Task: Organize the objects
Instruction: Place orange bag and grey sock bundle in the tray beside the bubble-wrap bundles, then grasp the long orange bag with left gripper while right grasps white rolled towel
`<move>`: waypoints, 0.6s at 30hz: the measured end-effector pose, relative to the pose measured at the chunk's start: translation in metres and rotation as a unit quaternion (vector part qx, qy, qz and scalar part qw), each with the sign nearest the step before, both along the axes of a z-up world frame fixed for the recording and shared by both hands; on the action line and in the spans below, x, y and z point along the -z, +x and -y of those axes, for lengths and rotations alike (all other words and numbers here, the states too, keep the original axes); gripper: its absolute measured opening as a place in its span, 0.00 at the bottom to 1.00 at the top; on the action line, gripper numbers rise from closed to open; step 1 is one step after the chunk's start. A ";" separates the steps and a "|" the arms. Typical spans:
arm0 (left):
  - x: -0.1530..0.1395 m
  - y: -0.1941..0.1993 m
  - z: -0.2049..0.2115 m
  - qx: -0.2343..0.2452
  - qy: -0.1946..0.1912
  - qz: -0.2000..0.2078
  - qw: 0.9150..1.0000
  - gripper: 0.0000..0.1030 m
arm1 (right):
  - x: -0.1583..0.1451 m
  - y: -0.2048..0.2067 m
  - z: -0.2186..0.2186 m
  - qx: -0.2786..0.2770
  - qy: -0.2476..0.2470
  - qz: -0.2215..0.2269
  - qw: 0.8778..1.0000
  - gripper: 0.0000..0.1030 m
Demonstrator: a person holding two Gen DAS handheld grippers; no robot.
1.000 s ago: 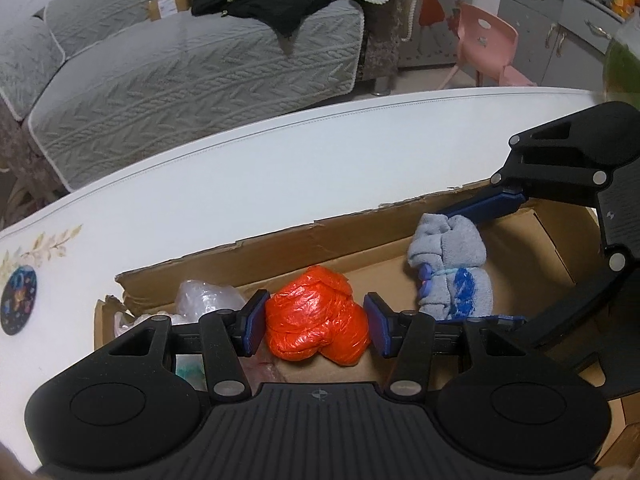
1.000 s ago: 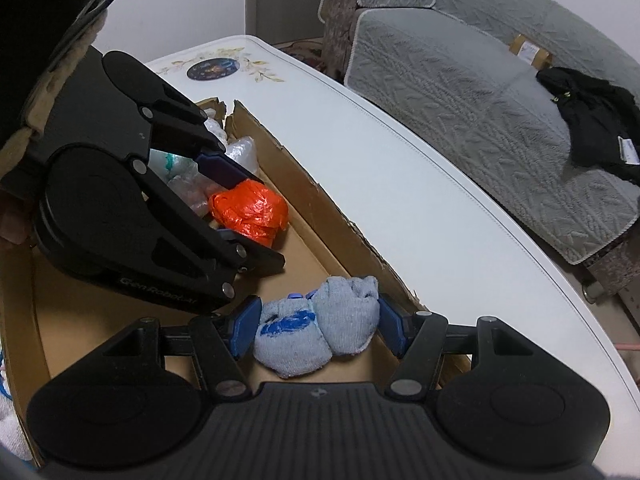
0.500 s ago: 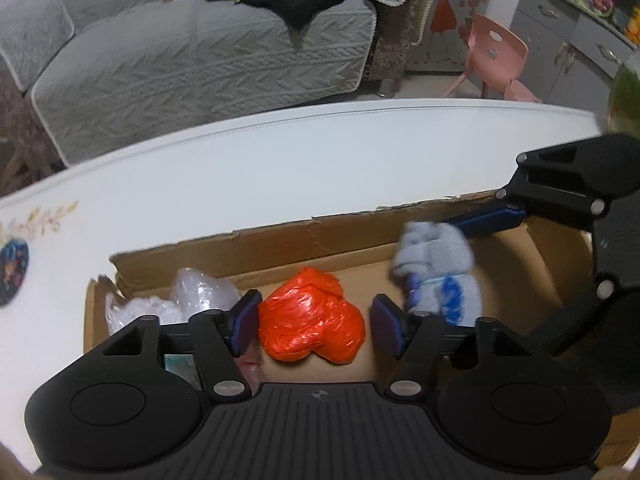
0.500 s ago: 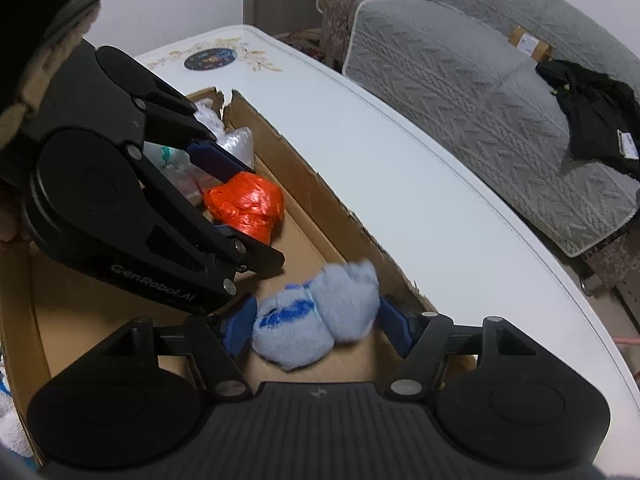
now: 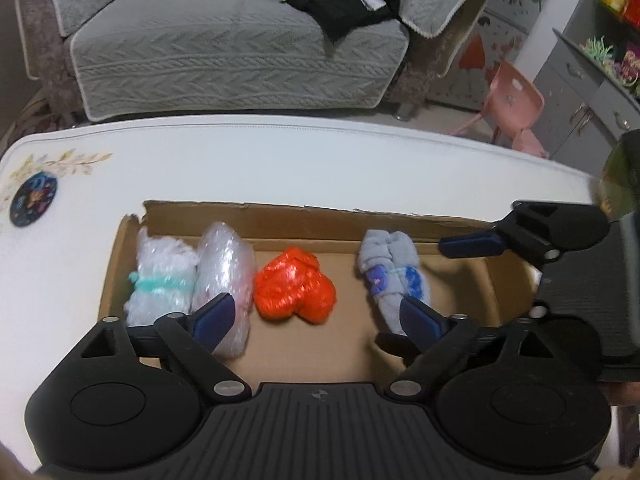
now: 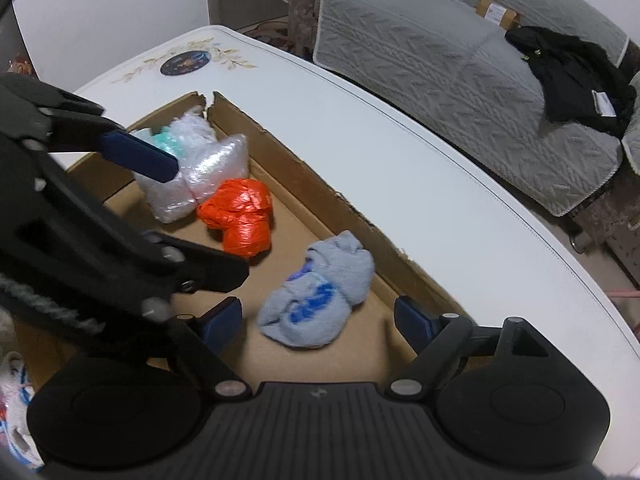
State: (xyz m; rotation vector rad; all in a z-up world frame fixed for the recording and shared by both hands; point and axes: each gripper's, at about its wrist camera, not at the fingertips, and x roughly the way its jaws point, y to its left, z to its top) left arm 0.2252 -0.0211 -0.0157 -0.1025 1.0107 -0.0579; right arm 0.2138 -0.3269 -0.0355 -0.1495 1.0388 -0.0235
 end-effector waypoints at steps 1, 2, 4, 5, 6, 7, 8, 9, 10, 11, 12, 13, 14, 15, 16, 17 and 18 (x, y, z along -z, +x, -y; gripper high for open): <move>-0.003 -0.004 0.001 -0.003 -0.004 0.001 1.000 0.94 | 0.000 0.000 -0.003 0.004 -0.002 -0.001 1.000 0.79; -0.006 -0.008 0.000 -0.005 -0.007 0.004 1.000 0.95 | 0.000 -0.001 -0.005 0.006 -0.004 -0.002 1.000 0.79; -0.010 -0.013 -0.001 -0.011 0.004 0.014 1.000 0.96 | -0.001 -0.002 -0.008 0.008 -0.001 -0.002 1.000 0.79; -0.011 -0.015 -0.003 -0.019 0.018 0.017 1.000 0.97 | -0.002 -0.003 -0.009 0.012 0.001 -0.001 1.000 0.79; -0.012 -0.017 -0.006 -0.027 0.024 0.019 0.999 0.98 | -0.002 -0.003 -0.009 0.018 0.002 -0.002 1.000 0.80; -0.012 -0.018 -0.010 -0.036 0.029 0.018 0.999 0.98 | -0.002 -0.004 -0.010 0.024 0.002 -0.004 1.000 0.80; -0.011 -0.018 -0.015 -0.047 0.031 0.017 0.998 0.98 | -0.002 -0.004 -0.012 0.033 0.003 -0.006 0.999 0.80; -0.009 -0.018 -0.020 -0.056 0.035 0.016 0.998 0.98 | -0.001 -0.005 -0.013 0.041 0.005 -0.008 0.999 0.80; -0.008 -0.019 -0.024 -0.062 0.043 0.015 0.997 0.98 | -0.001 -0.005 -0.013 0.049 0.007 -0.011 0.999 0.80; -0.006 -0.019 -0.027 -0.069 0.050 0.012 0.996 0.98 | 0.000 -0.004 -0.014 0.059 0.010 -0.014 0.998 0.80; -0.004 -0.019 -0.031 -0.075 0.054 0.010 0.996 0.98 | 0.000 -0.004 -0.015 0.070 0.013 -0.017 0.997 0.80; -0.001 -0.020 -0.036 -0.078 0.054 0.006 0.996 0.98 | 0.001 -0.005 -0.016 0.077 0.018 -0.018 0.997 0.80; 0.000 -0.021 -0.039 -0.081 0.054 0.002 0.995 0.98 | 0.001 -0.006 -0.018 0.081 0.022 -0.017 0.996 0.80; 0.002 -0.023 -0.043 -0.084 0.056 0.000 0.995 0.98 | 0.000 -0.007 -0.020 0.085 0.022 -0.017 0.996 0.80; 0.003 -0.024 -0.045 -0.085 0.057 -0.002 0.995 0.98 | -0.001 -0.008 -0.023 0.088 0.020 -0.016 0.996 0.80; 0.004 -0.027 -0.047 -0.087 0.054 -0.003 0.995 0.98 | -0.001 -0.009 -0.025 0.089 0.021 -0.014 0.996 0.80; 0.004 -0.031 -0.049 -0.089 0.051 -0.004 0.995 0.98 | -0.003 -0.011 -0.027 0.092 0.023 -0.013 0.995 0.80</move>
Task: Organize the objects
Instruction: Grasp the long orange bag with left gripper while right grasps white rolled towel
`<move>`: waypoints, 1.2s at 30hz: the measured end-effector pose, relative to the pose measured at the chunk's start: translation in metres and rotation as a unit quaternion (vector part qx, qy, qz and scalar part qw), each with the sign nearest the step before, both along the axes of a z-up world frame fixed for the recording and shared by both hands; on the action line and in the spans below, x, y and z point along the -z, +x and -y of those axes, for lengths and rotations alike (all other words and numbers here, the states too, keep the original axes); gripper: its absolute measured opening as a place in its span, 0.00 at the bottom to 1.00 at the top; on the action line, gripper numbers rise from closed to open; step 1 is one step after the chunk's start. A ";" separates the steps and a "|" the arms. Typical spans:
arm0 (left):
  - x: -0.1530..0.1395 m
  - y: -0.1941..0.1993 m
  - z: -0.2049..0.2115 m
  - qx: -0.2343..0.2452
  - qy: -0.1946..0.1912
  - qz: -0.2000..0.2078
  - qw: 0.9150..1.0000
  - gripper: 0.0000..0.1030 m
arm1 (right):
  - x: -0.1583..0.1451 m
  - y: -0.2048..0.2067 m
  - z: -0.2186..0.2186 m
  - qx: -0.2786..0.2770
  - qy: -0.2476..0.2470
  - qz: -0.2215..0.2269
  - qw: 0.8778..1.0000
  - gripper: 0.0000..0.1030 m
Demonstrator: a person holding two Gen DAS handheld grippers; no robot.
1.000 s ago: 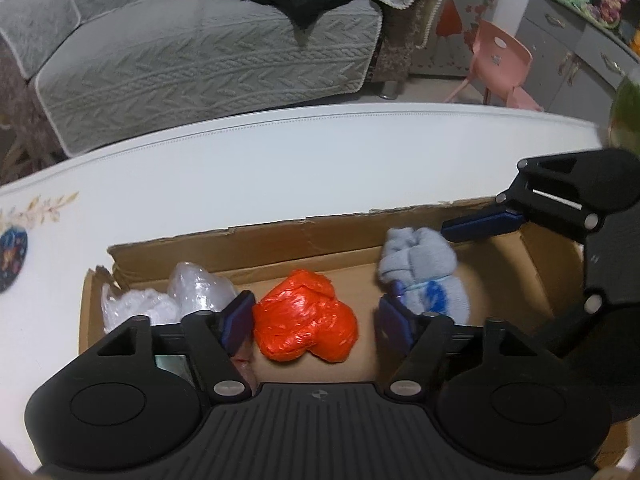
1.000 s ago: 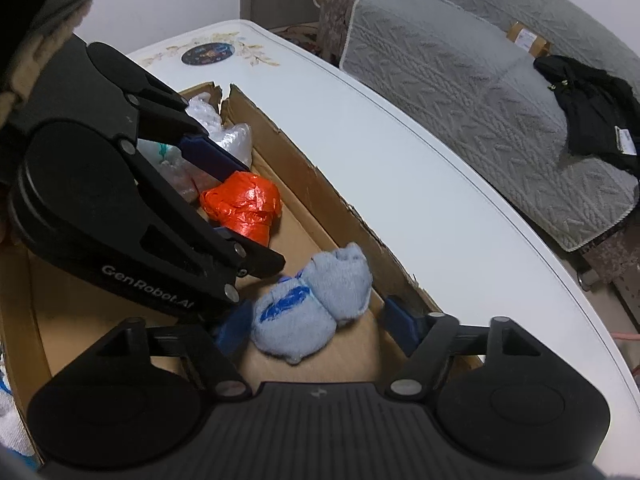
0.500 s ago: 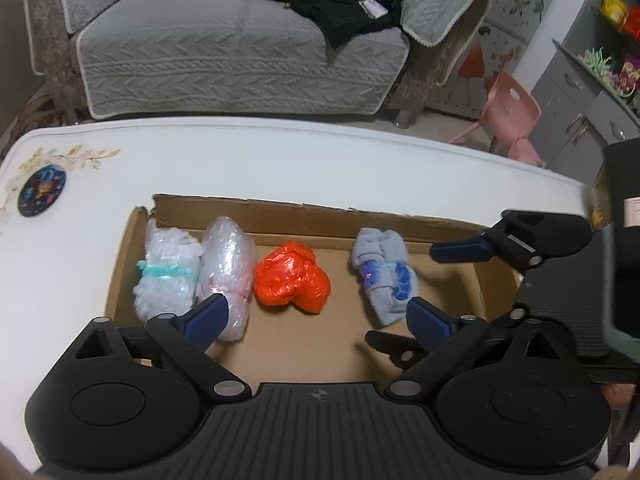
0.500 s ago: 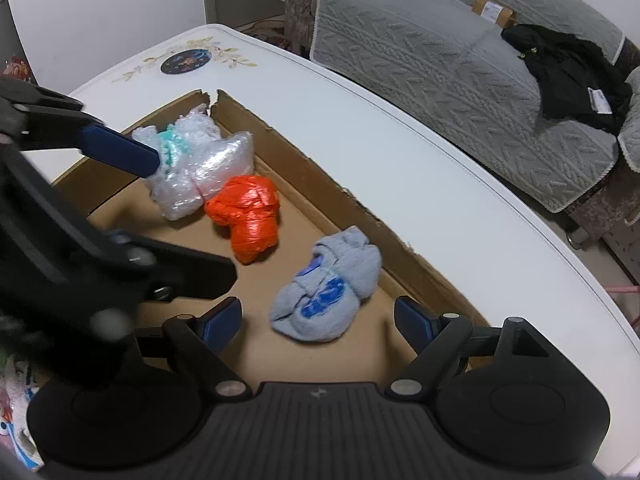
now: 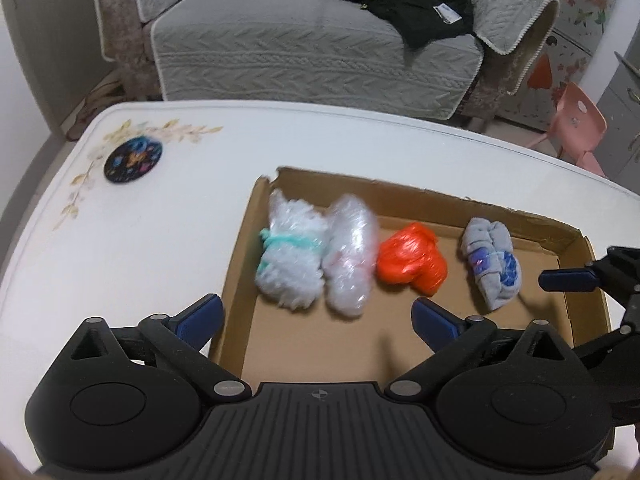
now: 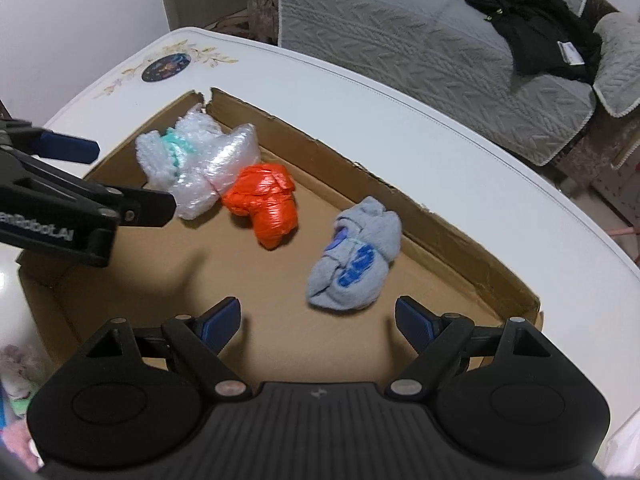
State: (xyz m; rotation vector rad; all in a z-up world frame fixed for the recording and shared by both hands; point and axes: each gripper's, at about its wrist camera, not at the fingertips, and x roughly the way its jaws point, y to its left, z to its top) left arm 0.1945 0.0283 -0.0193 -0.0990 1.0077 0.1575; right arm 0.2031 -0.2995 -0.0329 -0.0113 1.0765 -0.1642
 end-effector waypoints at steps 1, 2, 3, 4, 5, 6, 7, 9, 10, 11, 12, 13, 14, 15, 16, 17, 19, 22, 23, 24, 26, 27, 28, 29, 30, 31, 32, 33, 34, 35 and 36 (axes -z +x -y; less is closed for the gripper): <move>-0.001 -0.004 -0.001 0.000 -0.001 0.001 1.000 0.98 | -0.001 -0.002 -0.002 0.004 0.000 0.000 1.000 0.80; -0.003 -0.007 -0.001 0.002 0.001 0.002 1.000 0.98 | -0.002 -0.004 -0.005 0.007 -0.001 0.002 1.000 0.80; -0.006 -0.012 -0.002 0.004 0.003 0.004 1.000 0.98 | -0.004 -0.007 -0.008 0.006 0.001 0.005 1.000 0.81; -0.009 -0.017 -0.002 0.006 0.002 0.006 1.000 0.98 | -0.005 -0.010 -0.011 0.008 0.002 0.007 1.000 0.82; -0.012 -0.023 -0.002 0.008 0.001 0.009 1.000 0.99 | -0.007 -0.013 -0.013 0.011 0.002 0.009 1.000 0.82; -0.016 -0.030 -0.003 0.011 0.002 0.010 1.000 0.99 | -0.009 -0.018 -0.016 0.010 0.002 0.013 1.000 0.82; -0.018 -0.037 -0.003 0.013 0.004 0.013 1.000 0.99 | -0.011 -0.022 -0.019 0.009 0.003 0.015 1.000 0.83; -0.023 -0.053 -0.005 0.015 0.006 0.018 1.000 0.99 | -0.014 -0.031 -0.025 0.012 0.002 0.018 1.000 0.83; -0.024 -0.060 -0.006 0.017 0.005 0.019 1.000 0.99 | -0.016 -0.036 -0.029 0.012 0.002 0.022 1.000 0.83; -0.025 -0.067 -0.007 0.020 0.006 0.020 1.000 0.99 | -0.018 -0.042 -0.031 0.010 0.004 0.026 1.000 0.84; -0.026 -0.076 -0.009 0.020 0.008 0.023 1.000 0.99 | -0.019 -0.047 -0.034 0.010 0.003 0.027 1.000 0.85; -0.027 -0.084 -0.010 0.020 0.010 0.022 1.000 0.99 | -0.020 -0.051 -0.037 0.012 0.001 0.029 1.000 0.85; -0.027 -0.093 -0.012 0.021 0.011 0.022 0.999 0.99 | -0.022 -0.057 -0.040 0.013 0.001 0.031 0.999 0.85; -0.028 -0.103 -0.014 0.023 0.012 0.026 0.999 0.99 | -0.023 -0.063 -0.043 0.013 0.000 0.035 0.999 0.85; -0.028 -0.113 -0.017 0.022 0.014 0.027 0.999 0.99 | -0.025 -0.070 -0.047 0.008 0.000 0.040 0.999 0.85; -0.029 -0.123 -0.019 0.020 0.016 0.029 0.999 0.99 | -0.026 -0.077 -0.050 0.005 0.002 0.045 0.999 0.85; -0.029 -0.143 -0.026 0.013 0.016 0.035 0.999 0.99 | -0.028 -0.093 -0.056 -0.002 0.005 0.053 0.999 0.86; -0.026 -0.176 -0.038 -0.004 0.005 0.043 0.999 0.99 | -0.028 -0.114 -0.065 -0.012 0.010 0.064 0.998 0.86; -0.024 -0.186 -0.041 -0.010 0.001 0.043 0.999 0.99 | -0.027 -0.122 -0.068 -0.016 0.012 0.067 0.998 0.87; -0.022 -0.199 -0.044 -0.017 -0.004 0.045 0.999 0.99 | -0.026 -0.129 -0.071 -0.017 0.013 0.068 0.997 0.87; -0.016 -0.219 -0.047 -0.031 -0.013 0.044 0.998 0.99 | -0.024 -0.143 -0.076 -0.016 0.017 0.073 0.997 0.87; -0.014 -0.230 -0.048 -0.038 -0.018 0.044 0.998 0.99 | -0.023 -0.150 -0.079 -0.015 0.021 0.075 0.997 0.87; -0.011 -0.239 -0.048 -0.043 -0.019 0.044 0.998 0.99 | -0.021 -0.157 -0.081 -0.014 0.023 0.076 0.997 0.87; -0.008 -0.248 -0.047 -0.047 -0.021 0.044 0.998 0.99 | -0.019 -0.165 -0.085 -0.015 0.024 0.077 0.997 0.87; -0.004 -0.256 -0.046 -0.050 -0.019 0.042 0.998 0.99 | -0.017 -0.173 -0.088 -0.018 0.024 0.078 0.997 0.88; 0.000 -0.263 -0.044 -0.055 -0.017 0.037 0.998 0.99 | -0.015 -0.180 -0.091 -0.018 0.024 0.077 0.997 0.89; 0.005 -0.269 -0.043 -0.059 -0.017 0.033 0.998 0.99 | -0.013 -0.187 -0.094 -0.015 0.024 0.075 0.997 0.90; 0.009 -0.276 -0.041 -0.063 -0.022 0.030 0.997 0.99 | -0.010 -0.194 -0.097 -0.011 0.023 0.073 0.997 0.90; 0.013 -0.282 -0.039 -0.069 -0.025 0.029 0.997 0.99 | -0.008 -0.200 -0.099 -0.008 0.023 0.071 0.997 0.90; 0.016 -0.286 -0.037 -0.074 -0.027 0.027 0.997 0.99 | -0.005 -0.206 -0.100 -0.003 0.027 0.070 0.997 0.90; 0.020 -0.291 -0.034 -0.077 -0.027 0.027 0.996 0.99 | -0.003 -0.211 -0.101 0.006 0.033 0.070 0.997 0.90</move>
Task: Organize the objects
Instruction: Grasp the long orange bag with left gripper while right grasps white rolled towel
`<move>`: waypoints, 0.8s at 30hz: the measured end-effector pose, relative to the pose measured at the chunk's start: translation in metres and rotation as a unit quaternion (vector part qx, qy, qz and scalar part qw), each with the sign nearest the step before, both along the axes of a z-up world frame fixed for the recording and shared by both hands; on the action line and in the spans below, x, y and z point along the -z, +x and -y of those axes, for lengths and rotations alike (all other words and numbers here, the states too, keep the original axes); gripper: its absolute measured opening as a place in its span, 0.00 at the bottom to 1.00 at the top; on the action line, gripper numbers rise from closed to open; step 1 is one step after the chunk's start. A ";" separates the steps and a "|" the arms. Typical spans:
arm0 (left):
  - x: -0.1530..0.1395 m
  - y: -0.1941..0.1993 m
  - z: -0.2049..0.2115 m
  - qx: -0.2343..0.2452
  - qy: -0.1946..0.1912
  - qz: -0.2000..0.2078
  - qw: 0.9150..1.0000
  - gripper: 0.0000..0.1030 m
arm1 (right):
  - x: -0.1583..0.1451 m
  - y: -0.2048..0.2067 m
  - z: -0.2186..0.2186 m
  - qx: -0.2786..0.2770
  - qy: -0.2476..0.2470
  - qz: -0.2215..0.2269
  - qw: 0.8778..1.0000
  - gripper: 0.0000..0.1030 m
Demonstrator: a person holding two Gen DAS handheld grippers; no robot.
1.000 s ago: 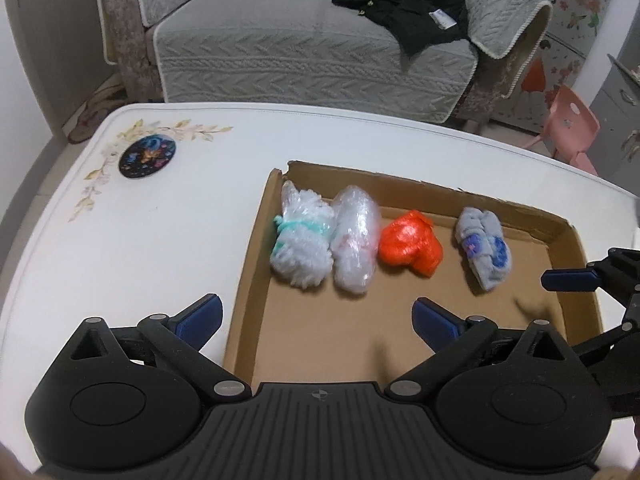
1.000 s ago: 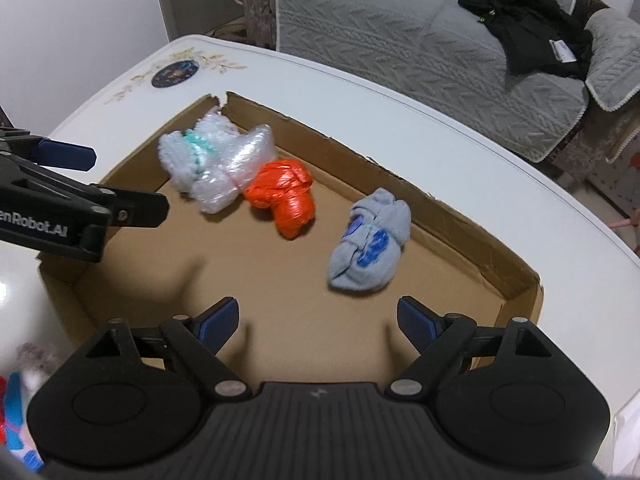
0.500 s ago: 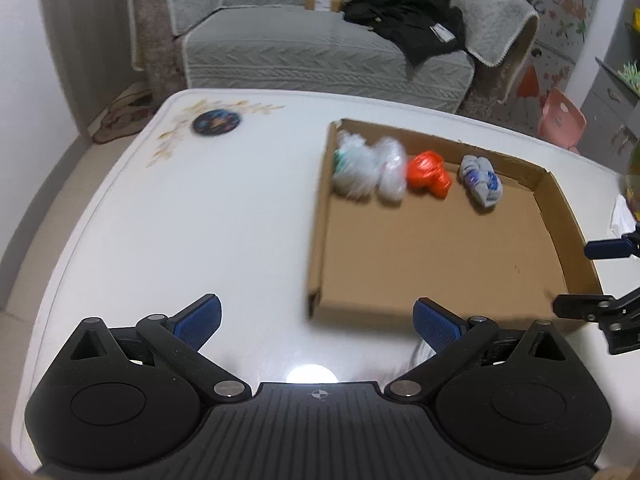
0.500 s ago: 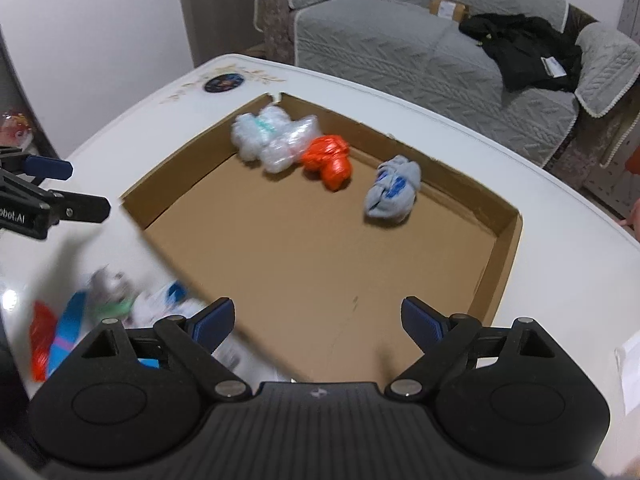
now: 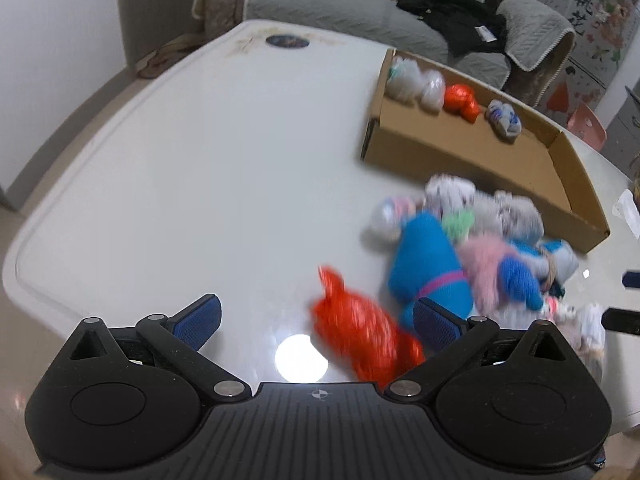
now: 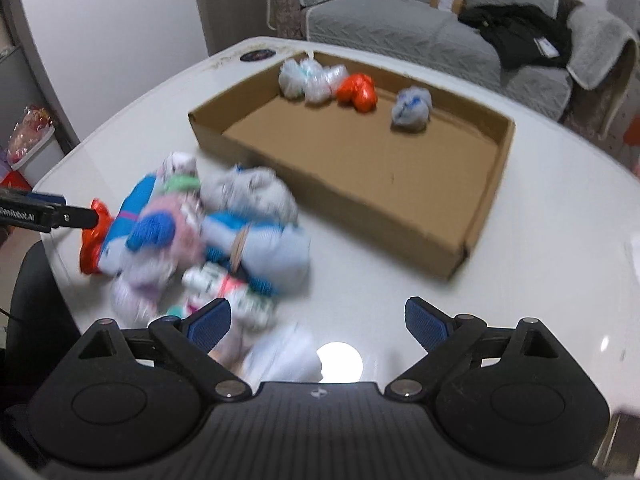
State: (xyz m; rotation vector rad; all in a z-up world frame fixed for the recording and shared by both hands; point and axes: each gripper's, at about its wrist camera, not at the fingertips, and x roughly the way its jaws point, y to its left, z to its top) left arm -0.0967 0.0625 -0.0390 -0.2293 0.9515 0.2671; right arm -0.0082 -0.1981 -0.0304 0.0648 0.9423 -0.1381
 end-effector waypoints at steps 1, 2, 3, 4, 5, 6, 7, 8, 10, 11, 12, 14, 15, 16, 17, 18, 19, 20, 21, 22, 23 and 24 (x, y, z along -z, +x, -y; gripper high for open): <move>0.003 -0.003 0.003 -0.002 0.001 0.000 1.000 0.99 | 0.003 -0.005 -0.001 0.008 0.009 -0.001 1.000 0.90; 0.005 -0.004 0.005 -0.006 0.004 0.000 1.000 0.99 | 0.006 -0.009 -0.001 0.014 0.019 -0.002 1.000 0.90; 0.009 -0.006 0.006 -0.009 0.005 0.000 1.000 1.00 | 0.010 -0.013 -0.004 0.020 0.026 -0.004 0.999 0.90; 0.011 -0.006 0.007 -0.009 0.003 -0.002 1.000 1.00 | 0.014 -0.016 -0.006 0.026 0.029 -0.007 0.999 0.90; 0.014 -0.006 0.008 -0.007 0.000 -0.001 1.000 1.00 | 0.017 -0.018 -0.009 0.030 0.030 -0.008 0.999 0.90; 0.016 -0.006 0.009 -0.007 0.001 0.001 1.000 1.00 | 0.021 -0.020 -0.011 0.032 0.033 -0.010 0.999 0.90; 0.018 -0.004 0.011 -0.005 0.003 0.003 1.000 1.00 | 0.024 -0.021 -0.014 0.030 0.038 -0.012 0.999 0.90; 0.019 -0.003 0.011 -0.001 0.005 0.003 1.000 1.00 | 0.027 -0.021 -0.015 0.028 0.042 -0.013 0.999 0.90; 0.020 -0.002 0.012 0.005 0.005 0.003 1.000 1.00 | 0.034 -0.021 -0.016 0.032 0.034 -0.019 0.999 0.89; 0.020 -0.003 0.011 0.008 0.007 0.004 1.000 1.00 | 0.036 -0.021 -0.016 0.030 0.031 -0.022 0.999 0.88; 0.020 -0.003 0.010 0.012 0.008 0.004 1.000 1.00 | 0.038 -0.022 -0.015 0.028 0.030 -0.023 0.999 0.86; 0.018 -0.002 0.006 0.015 0.012 0.002 1.000 1.00 | 0.039 -0.024 -0.010 0.031 0.027 -0.023 0.999 0.82; 0.017 -0.001 0.004 0.019 0.015 -0.002 1.000 1.00 | 0.038 -0.024 -0.008 0.032 0.022 -0.025 0.999 0.77; 0.016 -0.001 0.003 0.021 0.019 -0.003 1.000 1.00 | 0.038 -0.025 -0.006 0.032 0.016 -0.027 0.999 0.76; 0.014 -0.001 0.001 0.020 0.026 -0.003 0.999 1.00 | 0.038 -0.027 -0.003 0.031 0.013 -0.027 0.999 0.76; 0.014 0.000 -0.001 0.019 0.028 -0.006 0.999 1.00 | 0.037 -0.027 -0.001 0.031 0.008 -0.027 0.999 0.76; 0.014 0.000 -0.003 0.020 0.025 -0.008 0.999 1.00 | 0.038 -0.028 0.001 0.033 0.001 -0.028 0.999 0.76; 0.013 0.000 -0.003 0.020 0.025 -0.009 0.999 1.00 | 0.038 -0.028 0.002 0.034 -0.004 -0.028 0.999 0.75; 0.013 0.001 -0.003 0.020 0.029 -0.010 0.999 1.00 | 0.039 -0.029 0.003 0.032 -0.007 -0.029 0.999 0.71; 0.013 0.001 -0.003 0.020 0.030 -0.011 0.999 1.00 | 0.039 -0.028 0.005 0.030 -0.009 -0.029 0.999 0.67; 0.013 0.000 -0.003 0.021 0.031 -0.012 0.999 1.00 | 0.040 -0.027 0.006 0.029 -0.009 -0.030 0.999 0.64; 0.013 0.000 -0.002 0.024 0.034 -0.013 0.999 1.00 | 0.040 -0.027 0.006 0.026 -0.007 -0.029 0.999 0.60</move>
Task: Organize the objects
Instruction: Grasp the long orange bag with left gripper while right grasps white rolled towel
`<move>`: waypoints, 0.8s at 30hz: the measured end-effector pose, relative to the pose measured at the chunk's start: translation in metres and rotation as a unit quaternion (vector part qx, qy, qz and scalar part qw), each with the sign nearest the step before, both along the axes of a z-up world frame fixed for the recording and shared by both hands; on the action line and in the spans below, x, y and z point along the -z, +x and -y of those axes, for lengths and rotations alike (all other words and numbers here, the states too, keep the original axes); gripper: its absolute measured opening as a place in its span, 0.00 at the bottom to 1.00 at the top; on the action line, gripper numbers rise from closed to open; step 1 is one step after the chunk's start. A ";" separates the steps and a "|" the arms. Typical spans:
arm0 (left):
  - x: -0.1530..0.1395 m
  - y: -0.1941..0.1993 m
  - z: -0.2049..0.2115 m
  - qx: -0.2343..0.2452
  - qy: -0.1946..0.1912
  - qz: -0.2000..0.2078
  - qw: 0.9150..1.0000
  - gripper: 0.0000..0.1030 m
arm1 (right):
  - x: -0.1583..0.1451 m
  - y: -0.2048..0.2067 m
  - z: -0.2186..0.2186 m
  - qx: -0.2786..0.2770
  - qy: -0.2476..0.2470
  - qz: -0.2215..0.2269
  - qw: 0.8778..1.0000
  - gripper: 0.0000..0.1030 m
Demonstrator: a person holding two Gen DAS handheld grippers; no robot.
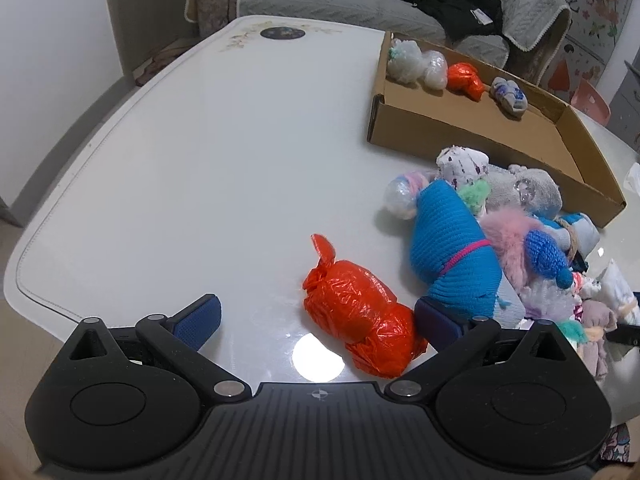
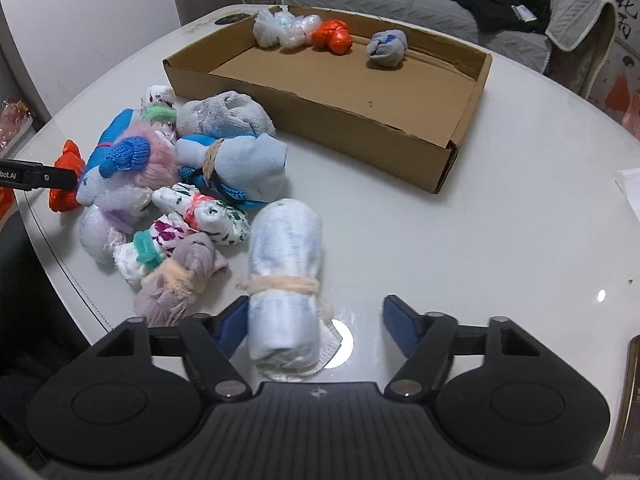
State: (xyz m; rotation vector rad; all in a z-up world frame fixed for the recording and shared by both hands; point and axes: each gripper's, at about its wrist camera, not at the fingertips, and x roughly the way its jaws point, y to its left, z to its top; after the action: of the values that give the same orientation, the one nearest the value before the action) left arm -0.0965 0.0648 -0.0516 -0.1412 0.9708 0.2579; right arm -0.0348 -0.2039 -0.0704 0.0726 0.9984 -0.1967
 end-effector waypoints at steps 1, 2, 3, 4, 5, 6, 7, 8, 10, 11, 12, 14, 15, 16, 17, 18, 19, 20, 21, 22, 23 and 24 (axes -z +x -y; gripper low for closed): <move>0.000 0.000 0.000 0.003 0.003 -0.001 1.000 1.00 | 0.000 0.000 -0.001 -0.005 0.000 0.001 1.000 0.56; -0.001 -0.001 -0.001 0.004 0.005 -0.003 1.000 1.00 | 0.000 0.000 -0.001 -0.010 0.001 0.001 1.000 0.56; -0.002 0.000 -0.002 0.004 0.007 -0.005 1.000 1.00 | 0.001 0.001 0.000 -0.013 0.001 0.000 1.000 0.56; -0.003 0.000 -0.001 0.004 0.014 -0.005 1.000 1.00 | 0.001 0.001 0.000 -0.014 0.001 0.000 1.000 0.56; -0.005 0.001 -0.001 0.004 0.018 -0.006 1.000 1.00 | 0.000 0.001 0.000 -0.015 0.001 0.002 1.000 0.56; -0.007 0.002 -0.001 0.002 0.017 -0.006 1.000 1.00 | -0.001 0.001 0.001 -0.014 0.003 0.003 1.000 0.56; -0.007 0.004 0.000 0.004 0.014 -0.006 1.000 1.00 | -0.001 0.002 0.001 -0.014 0.004 0.005 1.000 0.56; -0.007 0.006 0.001 0.007 0.013 -0.006 1.000 1.00 | -0.001 0.003 0.001 -0.015 0.004 0.004 1.000 0.56; -0.003 0.011 0.004 0.008 0.018 -0.011 1.000 0.99 | 0.000 0.005 0.001 -0.018 0.004 0.003 1.000 0.56; 0.001 0.014 0.004 0.006 0.016 -0.016 1.000 0.99 | 0.000 0.005 0.001 -0.020 0.004 0.003 1.000 0.56; 0.004 0.015 0.002 0.002 0.010 -0.020 1.000 0.97 | 0.000 0.004 0.001 -0.020 0.004 0.003 1.000 0.53; 0.009 0.015 0.001 0.001 0.008 -0.022 1.000 0.87 | -0.001 0.002 0.002 -0.022 0.005 0.005 1.000 0.43; 0.010 0.015 0.002 0.003 0.014 -0.019 1.000 0.81 | -0.002 0.001 0.003 -0.023 0.004 0.007 1.000 0.35; 0.010 0.014 0.003 0.003 0.025 -0.017 1.000 0.77 | -0.002 0.000 0.004 -0.023 0.005 0.008 1.000 0.34; 0.008 0.012 0.002 0.003 0.028 -0.012 1.000 0.63 | -0.002 -0.001 0.006 -0.022 0.009 0.009 1.000 0.33; 0.006 0.011 0.000 0.003 0.022 -0.010 1.000 0.60 | -0.002 0.000 0.006 -0.023 0.010 0.010 1.000 0.33; 0.005 0.011 -0.002 0.003 0.014 -0.009 1.000 0.60 | -0.003 0.000 0.007 -0.023 0.010 0.010 1.000 0.33; 0.005 0.010 -0.004 0.003 0.014 -0.008 1.000 0.59 | -0.003 0.000 0.007 -0.024 0.010 0.010 1.000 0.33; 0.005 0.009 -0.004 0.004 0.015 -0.007 1.000 0.58 | -0.003 0.000 0.007 -0.025 0.011 0.010 1.000 0.32; 0.005 0.008 -0.003 0.007 0.015 -0.007 1.000 0.58 | -0.003 0.000 0.007 -0.027 0.011 0.010 1.000 0.32; 0.005 0.008 -0.003 0.009 0.015 -0.006 1.000 0.58 | -0.003 0.000 0.007 -0.028 0.011 0.009 0.999 0.32; 0.004 0.007 -0.003 0.013 0.013 -0.006 1.000 0.57 | -0.003 0.001 0.007 -0.030 0.011 0.009 0.999 0.32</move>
State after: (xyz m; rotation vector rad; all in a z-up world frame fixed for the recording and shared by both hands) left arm -0.0891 0.0673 -0.0556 -0.1038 0.9796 0.2481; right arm -0.0341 -0.2113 -0.0669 0.0640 0.9843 -0.1303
